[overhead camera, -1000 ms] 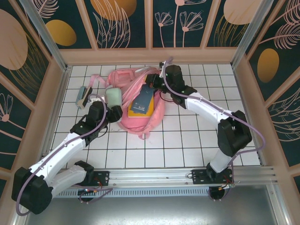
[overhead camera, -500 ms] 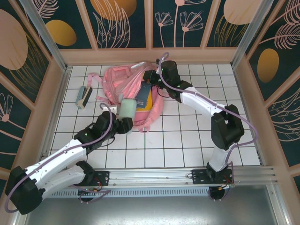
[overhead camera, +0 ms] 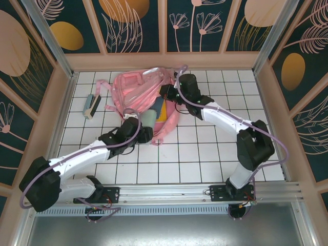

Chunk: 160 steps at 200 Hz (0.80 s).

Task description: Pack the student bag

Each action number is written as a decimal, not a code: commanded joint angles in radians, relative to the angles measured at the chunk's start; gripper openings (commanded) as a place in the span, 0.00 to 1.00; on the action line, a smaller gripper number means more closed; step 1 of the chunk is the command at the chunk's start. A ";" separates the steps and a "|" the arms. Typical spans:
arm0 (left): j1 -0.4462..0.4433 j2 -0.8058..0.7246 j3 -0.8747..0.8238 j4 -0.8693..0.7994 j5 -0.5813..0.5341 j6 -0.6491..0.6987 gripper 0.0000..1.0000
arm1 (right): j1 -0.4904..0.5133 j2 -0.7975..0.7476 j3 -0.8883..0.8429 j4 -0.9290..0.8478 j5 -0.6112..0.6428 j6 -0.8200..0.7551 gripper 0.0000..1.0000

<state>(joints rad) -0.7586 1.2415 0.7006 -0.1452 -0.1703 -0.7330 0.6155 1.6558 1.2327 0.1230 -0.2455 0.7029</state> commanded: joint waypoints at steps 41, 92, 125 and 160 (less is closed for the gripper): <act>0.074 0.180 0.170 0.042 -0.193 -0.065 0.48 | 0.024 -0.217 -0.131 0.132 0.020 0.021 0.00; 0.199 0.256 0.204 0.056 -0.235 -0.038 0.47 | 0.026 -0.260 -0.172 0.133 -0.005 0.020 0.00; 0.246 0.305 0.229 0.045 -0.296 0.011 0.49 | 0.024 -0.269 -0.176 0.120 -0.005 0.005 0.00; 0.271 0.379 0.266 0.017 -0.307 0.136 0.55 | 0.011 -0.276 -0.185 0.113 -0.010 -0.005 0.00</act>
<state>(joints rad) -0.5411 1.5555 0.9279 -0.1093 -0.3557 -0.6857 0.6395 1.4658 1.0519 0.1532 -0.2394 0.7208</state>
